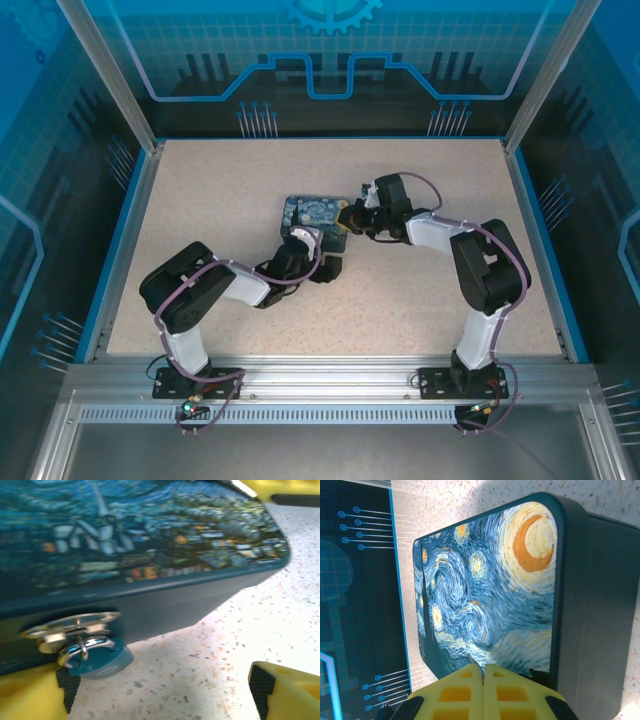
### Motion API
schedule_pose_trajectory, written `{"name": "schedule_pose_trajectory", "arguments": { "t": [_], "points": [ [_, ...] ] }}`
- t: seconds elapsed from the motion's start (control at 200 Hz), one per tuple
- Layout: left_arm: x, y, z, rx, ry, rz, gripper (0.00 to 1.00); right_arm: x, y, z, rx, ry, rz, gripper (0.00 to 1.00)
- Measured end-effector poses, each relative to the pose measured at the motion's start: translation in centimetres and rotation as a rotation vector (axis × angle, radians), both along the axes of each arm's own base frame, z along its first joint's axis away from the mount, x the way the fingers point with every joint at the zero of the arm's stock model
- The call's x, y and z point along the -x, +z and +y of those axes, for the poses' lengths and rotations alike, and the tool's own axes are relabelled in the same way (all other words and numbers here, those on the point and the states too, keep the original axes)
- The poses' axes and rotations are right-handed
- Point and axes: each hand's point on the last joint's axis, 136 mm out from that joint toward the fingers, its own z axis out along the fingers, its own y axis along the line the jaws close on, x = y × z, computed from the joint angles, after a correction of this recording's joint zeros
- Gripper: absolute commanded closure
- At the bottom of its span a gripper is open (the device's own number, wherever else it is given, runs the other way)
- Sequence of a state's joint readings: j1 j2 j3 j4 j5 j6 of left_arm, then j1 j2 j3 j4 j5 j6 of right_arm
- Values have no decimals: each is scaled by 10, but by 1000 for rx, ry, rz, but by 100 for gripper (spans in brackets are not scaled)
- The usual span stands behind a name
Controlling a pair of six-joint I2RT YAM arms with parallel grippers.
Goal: Unlock the padlock with the key
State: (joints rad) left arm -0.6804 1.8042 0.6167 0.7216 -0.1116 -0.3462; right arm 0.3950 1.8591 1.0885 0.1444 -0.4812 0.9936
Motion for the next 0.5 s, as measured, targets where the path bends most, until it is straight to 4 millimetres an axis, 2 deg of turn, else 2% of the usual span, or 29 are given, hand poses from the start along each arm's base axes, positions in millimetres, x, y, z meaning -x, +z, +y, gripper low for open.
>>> {"name": "schedule_pose_trajectory", "arguments": {
  "t": [0.285, 0.5],
  "points": [
    [0, 10, -7, 93, 16, 19, 13, -1, 0, 0, 4, 1, -1, 100],
    [-14, 15, 2, 184, 84, 40, 13, -3, 0, 1, 4, 1, -2, 100]
  ]
}}
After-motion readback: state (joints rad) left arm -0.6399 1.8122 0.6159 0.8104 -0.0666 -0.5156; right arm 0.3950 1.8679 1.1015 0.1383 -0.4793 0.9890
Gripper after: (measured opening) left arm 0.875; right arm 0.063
